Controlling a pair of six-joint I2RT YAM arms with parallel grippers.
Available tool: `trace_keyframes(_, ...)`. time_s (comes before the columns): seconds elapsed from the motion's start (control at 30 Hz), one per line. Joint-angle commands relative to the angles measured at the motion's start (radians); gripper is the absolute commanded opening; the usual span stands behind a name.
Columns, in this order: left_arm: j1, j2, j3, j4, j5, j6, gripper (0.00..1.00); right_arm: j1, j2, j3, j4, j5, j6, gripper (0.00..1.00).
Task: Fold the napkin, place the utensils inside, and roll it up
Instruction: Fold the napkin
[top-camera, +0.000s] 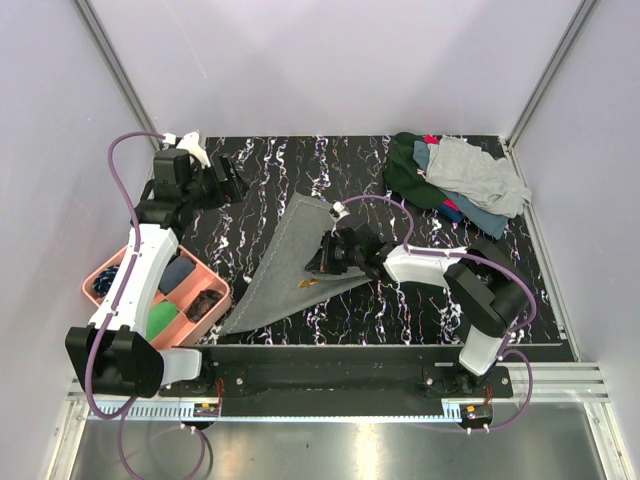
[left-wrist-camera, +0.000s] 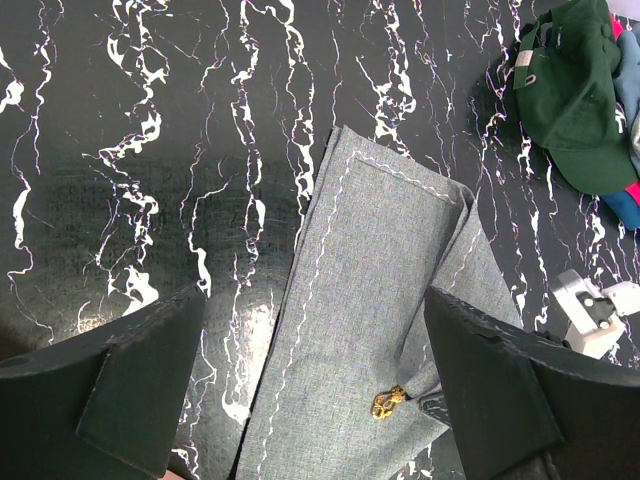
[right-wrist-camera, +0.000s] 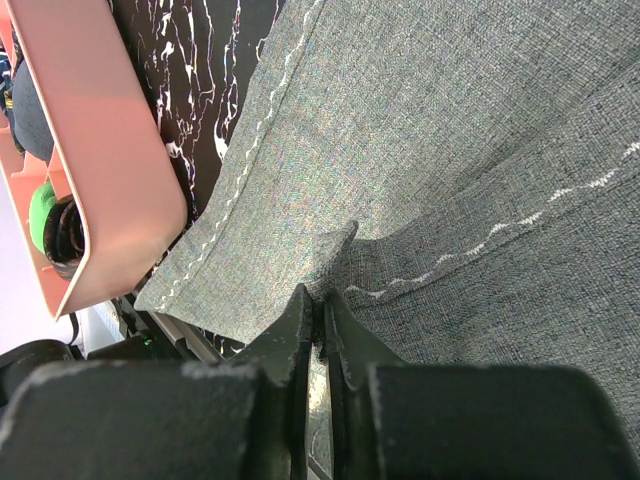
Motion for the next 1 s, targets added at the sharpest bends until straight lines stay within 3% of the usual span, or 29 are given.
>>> trace_keyframes(0.0, -0.003, -0.035, 0.031, 0.04, 0.021, -0.002, 0.94, 0.011, 0.001, 0.031, 0.029, -0.014, -0.004, 0.04)
trace_keyframes(0.13, -0.003, -0.034, 0.031, 0.04, 0.022, -0.003, 0.94, 0.012, 0.0, 0.072, -0.012, -0.098, -0.062, 0.29)
trace_keyframes(0.17, -0.003, -0.034, 0.031, 0.04, 0.021, -0.003, 0.94, 0.015, 0.006, 0.089, -0.035, -0.118, -0.083, 0.4)
trace_keyframes(0.37, -0.003, -0.031, 0.03, 0.04, 0.015, 0.0, 0.94, 0.019, -0.04, 0.127, -0.149, -0.209, -0.195, 0.63)
trace_keyframes(0.63, -0.003, -0.02, 0.028, 0.04, 0.012, 0.0, 0.94, -0.02, -0.151, 0.144, -0.293, -0.106, -0.271, 0.71)
trace_keyframes(0.97, -0.003, -0.008, 0.026, 0.04, -0.005, 0.008, 0.94, -0.323, -0.097, 0.152, -0.339, -0.213, -0.458, 0.77)
